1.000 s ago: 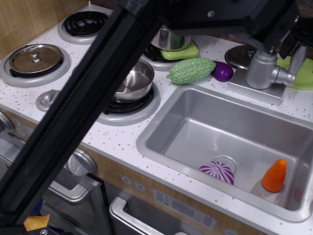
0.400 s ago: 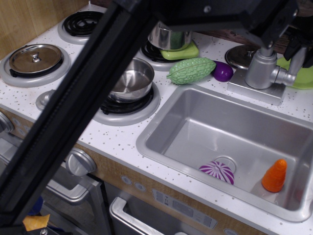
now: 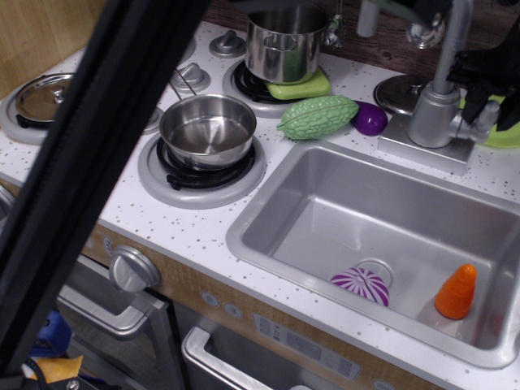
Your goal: Turn lever vertical to front
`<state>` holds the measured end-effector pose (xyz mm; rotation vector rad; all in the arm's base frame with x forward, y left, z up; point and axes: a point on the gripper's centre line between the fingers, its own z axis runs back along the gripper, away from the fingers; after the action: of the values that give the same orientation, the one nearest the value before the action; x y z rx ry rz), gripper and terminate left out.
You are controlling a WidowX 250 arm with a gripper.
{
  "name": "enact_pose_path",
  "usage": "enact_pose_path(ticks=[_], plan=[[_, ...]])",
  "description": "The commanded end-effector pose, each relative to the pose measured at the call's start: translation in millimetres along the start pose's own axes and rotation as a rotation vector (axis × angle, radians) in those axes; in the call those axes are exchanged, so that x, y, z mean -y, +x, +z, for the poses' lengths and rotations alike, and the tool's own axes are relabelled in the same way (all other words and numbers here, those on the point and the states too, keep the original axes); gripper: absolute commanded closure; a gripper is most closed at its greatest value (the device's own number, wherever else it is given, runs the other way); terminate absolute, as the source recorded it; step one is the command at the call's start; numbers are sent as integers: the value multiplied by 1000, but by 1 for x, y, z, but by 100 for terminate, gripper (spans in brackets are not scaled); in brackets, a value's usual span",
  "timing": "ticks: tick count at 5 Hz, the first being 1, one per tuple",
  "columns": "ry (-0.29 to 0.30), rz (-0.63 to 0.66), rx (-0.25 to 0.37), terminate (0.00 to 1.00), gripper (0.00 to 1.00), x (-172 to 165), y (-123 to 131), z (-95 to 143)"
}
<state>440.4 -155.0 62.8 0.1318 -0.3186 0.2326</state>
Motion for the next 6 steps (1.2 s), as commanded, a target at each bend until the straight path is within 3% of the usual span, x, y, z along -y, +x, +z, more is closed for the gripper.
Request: enact_pose_path(ticks=[1,2,3,4,5,6], plan=[[-40,25,30,0,100,8,-11,25],[-99,52,-45,0,100,10,-15,16],[-108,73,-90,0,100,16,-19,9],[-91,101,12,0,100,22,-32,-4],[-132,116,27,0,100,27,-39,-23],[-118,116,79,0,100,29,-43,-32]])
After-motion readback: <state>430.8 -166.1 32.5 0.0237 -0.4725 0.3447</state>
